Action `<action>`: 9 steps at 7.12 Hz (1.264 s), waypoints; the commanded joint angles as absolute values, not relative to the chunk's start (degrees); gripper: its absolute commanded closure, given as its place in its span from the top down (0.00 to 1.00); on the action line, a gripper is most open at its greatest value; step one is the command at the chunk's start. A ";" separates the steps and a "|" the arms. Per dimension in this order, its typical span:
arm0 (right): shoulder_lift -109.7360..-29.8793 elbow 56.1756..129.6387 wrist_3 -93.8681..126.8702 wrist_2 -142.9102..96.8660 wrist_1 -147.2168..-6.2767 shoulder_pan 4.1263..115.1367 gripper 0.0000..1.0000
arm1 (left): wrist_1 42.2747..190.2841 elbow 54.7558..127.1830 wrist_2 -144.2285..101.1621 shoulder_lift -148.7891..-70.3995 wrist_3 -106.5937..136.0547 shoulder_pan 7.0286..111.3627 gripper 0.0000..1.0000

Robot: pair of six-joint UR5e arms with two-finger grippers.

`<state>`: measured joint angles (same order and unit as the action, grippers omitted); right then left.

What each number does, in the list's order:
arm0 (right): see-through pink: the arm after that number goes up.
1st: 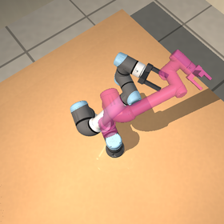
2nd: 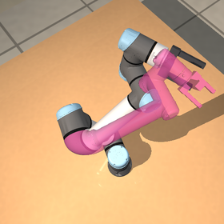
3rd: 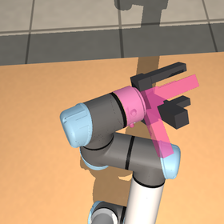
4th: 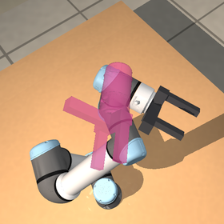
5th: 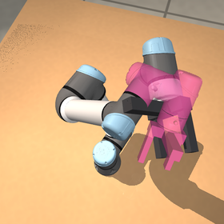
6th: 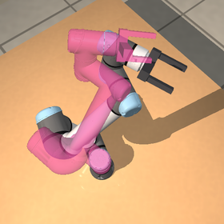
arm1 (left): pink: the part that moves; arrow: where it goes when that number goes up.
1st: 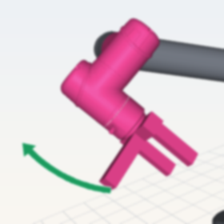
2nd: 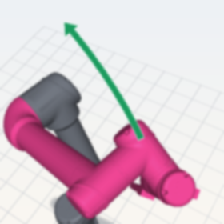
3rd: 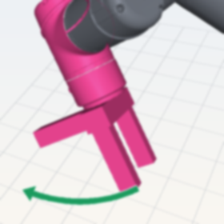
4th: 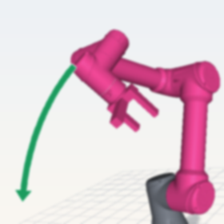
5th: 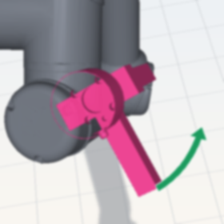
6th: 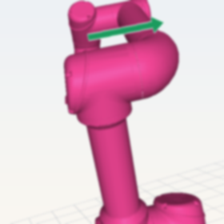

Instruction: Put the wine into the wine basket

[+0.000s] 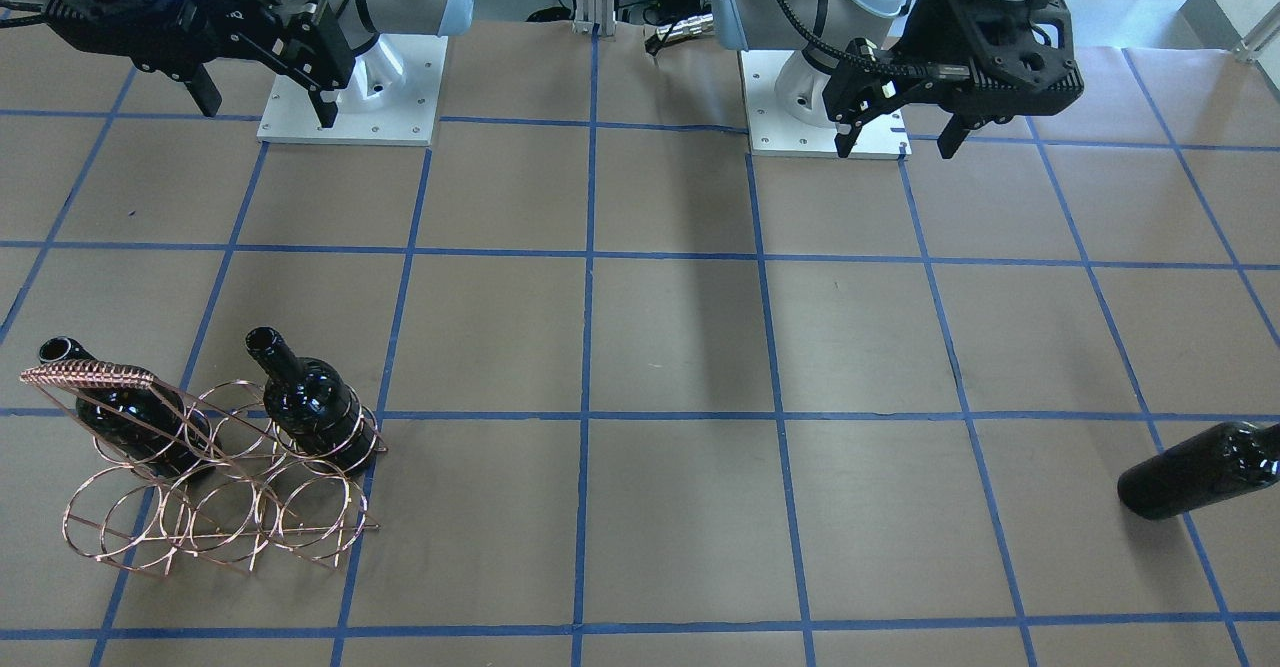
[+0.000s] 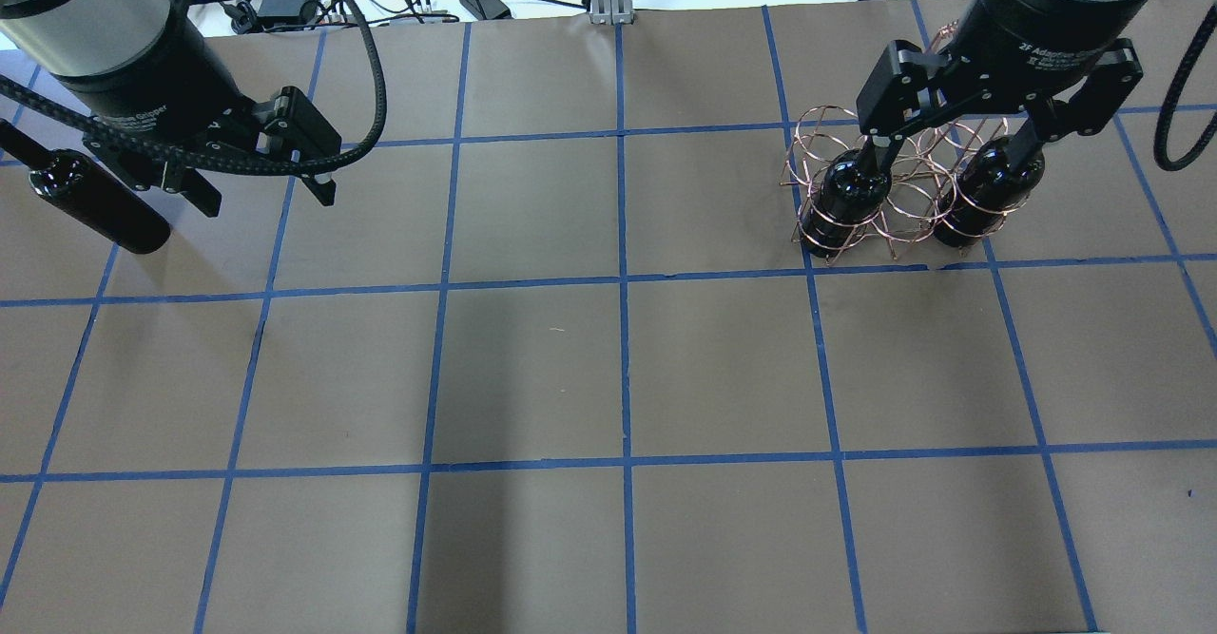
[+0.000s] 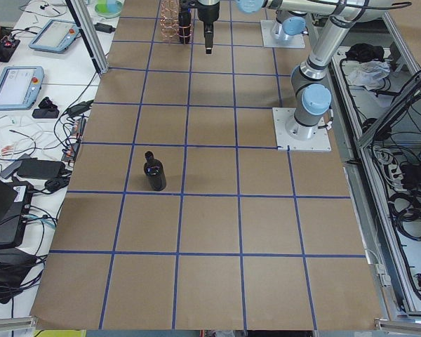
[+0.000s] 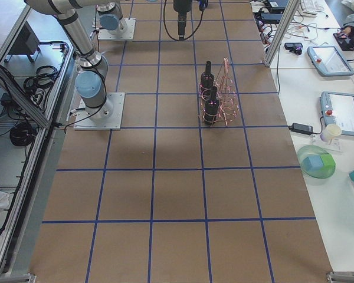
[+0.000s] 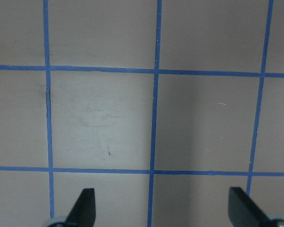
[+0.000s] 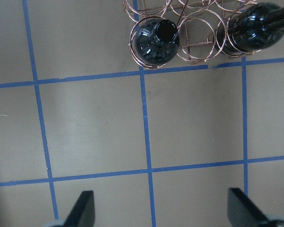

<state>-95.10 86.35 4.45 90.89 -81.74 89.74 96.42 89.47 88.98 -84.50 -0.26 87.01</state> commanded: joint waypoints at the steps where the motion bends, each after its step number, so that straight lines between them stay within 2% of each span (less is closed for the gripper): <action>1: -95.18 86.40 4.74 90.62 -81.74 89.74 1.00 | 96.50 89.56 89.03 -84.64 -0.26 87.01 1.00; 9: -96.76 89.30 4.13 90.53 -82.18 90.00 1.00 | 96.24 89.82 89.12 -84.81 -0.26 86.40 1.00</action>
